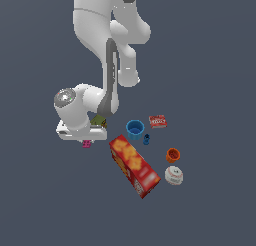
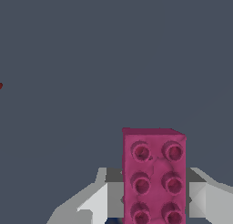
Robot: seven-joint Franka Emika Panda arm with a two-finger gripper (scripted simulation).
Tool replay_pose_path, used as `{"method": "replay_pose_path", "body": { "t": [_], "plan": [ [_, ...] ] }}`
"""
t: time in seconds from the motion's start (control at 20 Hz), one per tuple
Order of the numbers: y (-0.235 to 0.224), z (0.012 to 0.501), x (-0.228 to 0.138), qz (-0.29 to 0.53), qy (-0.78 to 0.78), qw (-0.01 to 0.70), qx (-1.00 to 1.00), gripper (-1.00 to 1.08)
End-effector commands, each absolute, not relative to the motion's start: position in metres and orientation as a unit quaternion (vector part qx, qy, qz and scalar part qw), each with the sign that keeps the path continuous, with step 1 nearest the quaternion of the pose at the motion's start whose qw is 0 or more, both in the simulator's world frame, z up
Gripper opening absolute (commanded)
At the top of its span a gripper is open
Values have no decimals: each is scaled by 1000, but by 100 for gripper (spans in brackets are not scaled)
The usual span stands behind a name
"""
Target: Pick up a designated object from a clutter of objects.
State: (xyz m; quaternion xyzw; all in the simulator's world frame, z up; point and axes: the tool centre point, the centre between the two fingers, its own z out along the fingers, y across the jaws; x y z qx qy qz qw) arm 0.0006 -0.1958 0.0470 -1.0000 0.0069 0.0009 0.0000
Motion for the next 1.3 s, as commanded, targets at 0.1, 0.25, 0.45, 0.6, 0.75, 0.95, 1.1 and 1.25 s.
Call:
{"method": "replay_pose_path", "body": {
  "t": [0.1,0.25,0.45,0.6,0.75,0.95,1.1,1.25],
  "plan": [
    [-174,72,-11,0,7,0,-1000,-100],
    [-156,93,-21,0,6,0,-1000,-100],
    [-133,120,-34,0,6,0,-1000,-100],
    [-115,140,-43,0,6,-1,-1000,-100],
    [-97,161,-53,0,6,-1,-1000,-100],
    [-73,189,-65,1,6,-2,-1000,-100],
    [-55,211,-75,1,6,-2,-1000,-100],
    [-36,234,-85,1,6,-2,-1000,-100]
  ]
}}
